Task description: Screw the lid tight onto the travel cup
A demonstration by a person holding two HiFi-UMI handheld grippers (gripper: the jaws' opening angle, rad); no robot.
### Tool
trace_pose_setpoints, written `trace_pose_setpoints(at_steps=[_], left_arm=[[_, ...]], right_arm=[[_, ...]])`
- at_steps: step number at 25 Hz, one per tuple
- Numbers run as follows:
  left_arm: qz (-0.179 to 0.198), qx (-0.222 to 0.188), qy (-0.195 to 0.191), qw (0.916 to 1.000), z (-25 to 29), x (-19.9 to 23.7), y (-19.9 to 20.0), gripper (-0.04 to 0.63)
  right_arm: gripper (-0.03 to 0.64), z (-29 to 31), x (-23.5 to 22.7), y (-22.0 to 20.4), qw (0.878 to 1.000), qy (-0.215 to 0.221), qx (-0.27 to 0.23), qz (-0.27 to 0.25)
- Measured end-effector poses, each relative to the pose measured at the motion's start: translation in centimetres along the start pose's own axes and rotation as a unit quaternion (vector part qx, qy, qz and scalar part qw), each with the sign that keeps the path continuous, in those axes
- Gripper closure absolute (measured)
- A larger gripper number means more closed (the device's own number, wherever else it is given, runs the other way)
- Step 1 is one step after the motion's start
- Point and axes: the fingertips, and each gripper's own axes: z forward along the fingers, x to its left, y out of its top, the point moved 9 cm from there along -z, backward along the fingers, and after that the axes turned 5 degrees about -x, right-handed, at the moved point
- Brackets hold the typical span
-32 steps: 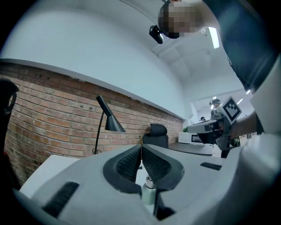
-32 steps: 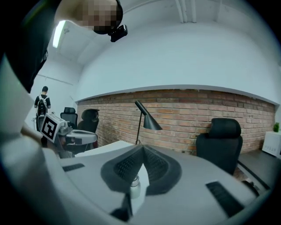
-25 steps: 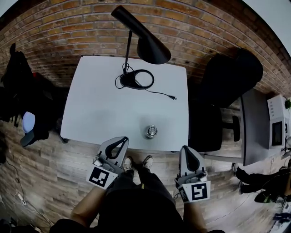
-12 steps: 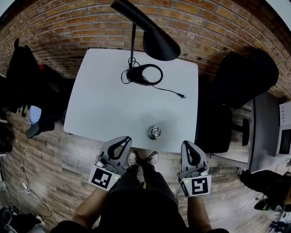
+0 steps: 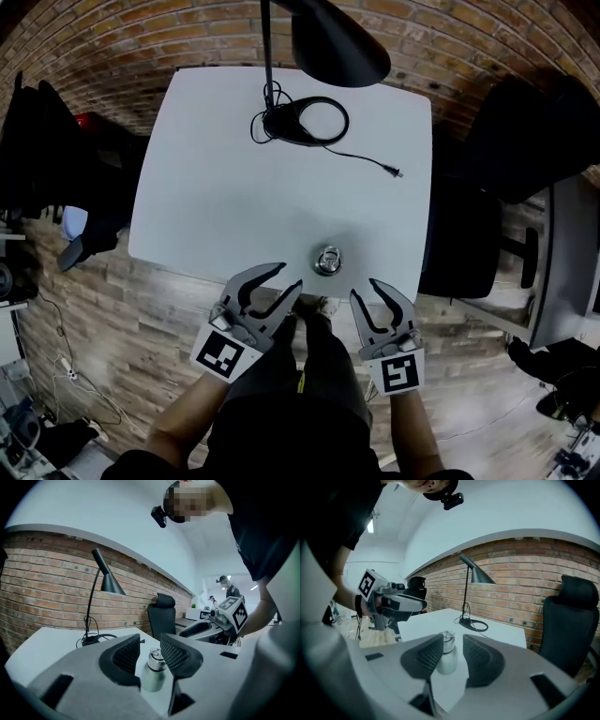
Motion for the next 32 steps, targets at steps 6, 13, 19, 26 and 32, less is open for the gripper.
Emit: trace_pose_setpoints(at_steps=[6,13,19,26,32], left_arm=[[0.008,0.012,-0.039,0.9992,2.5,-0.4,-2.9,0.438],[0.034,0.000,-0.052,0.9981,4.4,-0.1,-4.6,0.405],[0.036,-0.005,-0.058,0.9977,4.9,-0.6,-5.4,0.377],[0.039,-0.016,-0.065,0.9970,5.9,-1.0,-5.9,0.349],[0.045,-0.018,-0.061,0.9969,6.6,-1.3,-6.2,0.337]], right_arm=[[0.379,2.7,0.5,-3.4,0.999,0.036,0.018,0.006],[0.342,5.8,0.2,-6.2,0.998,0.070,-0.005,0.001],[0.305,7.3,0.6,-8.3,0.995,0.095,-0.015,0.006],[0.275,8.7,0.6,-8.5,0.993,0.112,-0.031,-0.004],[0.272,9.4,1.2,-8.6,0.992,0.115,-0.037,-0.023]])
